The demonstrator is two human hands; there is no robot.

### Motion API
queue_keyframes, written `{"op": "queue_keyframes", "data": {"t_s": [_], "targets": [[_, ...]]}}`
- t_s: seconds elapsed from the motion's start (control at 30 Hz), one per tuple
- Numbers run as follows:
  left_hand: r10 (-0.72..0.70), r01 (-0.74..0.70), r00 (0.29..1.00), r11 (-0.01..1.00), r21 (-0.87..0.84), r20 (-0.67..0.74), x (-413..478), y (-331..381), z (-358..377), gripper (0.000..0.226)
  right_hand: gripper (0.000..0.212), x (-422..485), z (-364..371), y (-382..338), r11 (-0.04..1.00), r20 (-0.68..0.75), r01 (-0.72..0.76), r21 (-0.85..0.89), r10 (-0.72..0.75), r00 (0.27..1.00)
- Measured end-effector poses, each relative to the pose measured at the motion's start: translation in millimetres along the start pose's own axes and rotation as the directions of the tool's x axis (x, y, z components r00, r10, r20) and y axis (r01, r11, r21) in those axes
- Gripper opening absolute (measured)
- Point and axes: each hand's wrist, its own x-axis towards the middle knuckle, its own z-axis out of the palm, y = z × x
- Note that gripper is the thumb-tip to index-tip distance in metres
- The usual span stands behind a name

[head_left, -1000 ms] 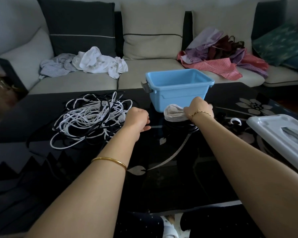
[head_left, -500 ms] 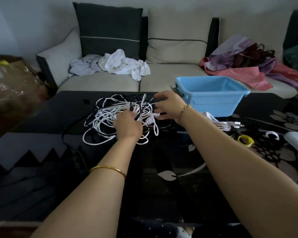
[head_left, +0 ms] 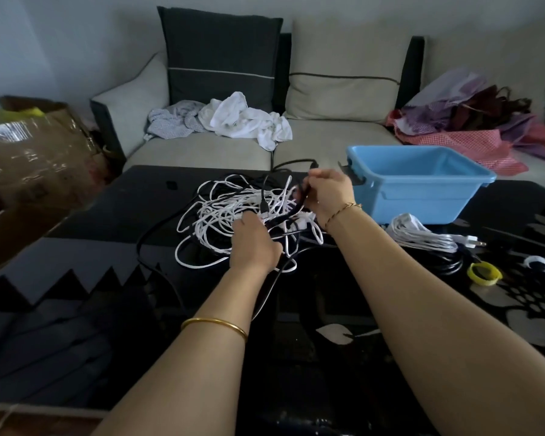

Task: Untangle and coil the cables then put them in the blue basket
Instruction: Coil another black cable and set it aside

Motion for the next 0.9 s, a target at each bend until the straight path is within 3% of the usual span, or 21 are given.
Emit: {"op": "queue_keyframes", "data": {"t_s": [0.1, 0.23, 0.3, 0.37, 0.47, 0.53, 0.57, 0.67, 0.7, 0.8, 0.9], "targets": [[0.022, -0.023, 1.0, 0.999, 0.041, 0.016, -0.3, -3.0, -3.7, 0.038, 0.025, -4.3, -4.1, -24.1, 0.996, -0.061, 0.088, -0.021, -0.09, 0.994], [-0.006, 0.01, 0.999, 0.995, 0.095, -0.045, 1.1, -8.6, -9.8, 0.017, 0.029, -7.2, -17.7, -50.9, 0.898, 0.023, 0.266, -0.35, -0.275, 0.961], [-0.037, 0.046, 0.989, 0.997, 0.055, -0.145, 3.2, -8.2, -14.5, 0.017, 0.033, -10.0, -22.6, -62.8, 0.761, 0.072, 0.359, -0.54, -0.382, 0.921], [-0.102, 0.097, 0.962, 0.995, -0.032, -0.253, 7.0, -7.7, -22.3, 0.019, 0.038, -16.4, -28.3, -70.3, 0.566, 0.118, 0.459, -0.685, -0.536, 0.836], [-0.279, 0.16, 0.888, 0.932, -0.326, -0.364, 13.2, -8.8, -40.6, 0.021, 0.041, -27.1, -44.0, -74.4, 0.206, 0.219, 0.483, -0.851, -0.697, 0.683], [-0.344, 0.129, 0.843, 0.875, -0.467, -0.413, 11.9, -5.5, -51.7, 0.02, 0.037, -30.9, -55.0, -77.1, 0.12, 0.251, 0.457, -0.881, -0.7, 0.668], [-0.348, 0.098, 0.832, 0.858, -0.503, -0.431, 8.2, -1.0, -55.8, 0.019, 0.035, -31.5, -58.9, -79.0, 0.177, 0.227, 0.47, -0.865, -0.696, 0.681], [-0.306, -0.041, 0.818, 0.814, -0.58, -0.487, -1.5, 17.6, -65.0, 0.02, 0.028, -38.2, -62.7, -89.6, 0.548, 0.032, 0.533, -0.645, -0.677, 0.735], [-0.281, -0.095, 0.815, 0.798, -0.595, -0.507, -3.0, 24.8, -67.7, 0.02, 0.026, -41.8, -62.5, -92.8, 0.619, -0.009, 0.55, -0.561, -0.668, 0.744], [-0.148, -0.28, 0.824, 0.733, -0.62, -0.547, -11.8, 47.6, -75.4, 0.015, 0.021, -51.3, -60.5, -100.5, 0.709, -0.035, 0.586, -0.392, -0.648, 0.761], [0.004, -0.441, 0.839, 0.591, -0.676, -0.544, -30.5, 75.0, -84.3, 0.021, 0.017, -54.0, -63.5, -104.5, 0.75, -0.064, 0.523, -0.406, -0.594, 0.802]]}}
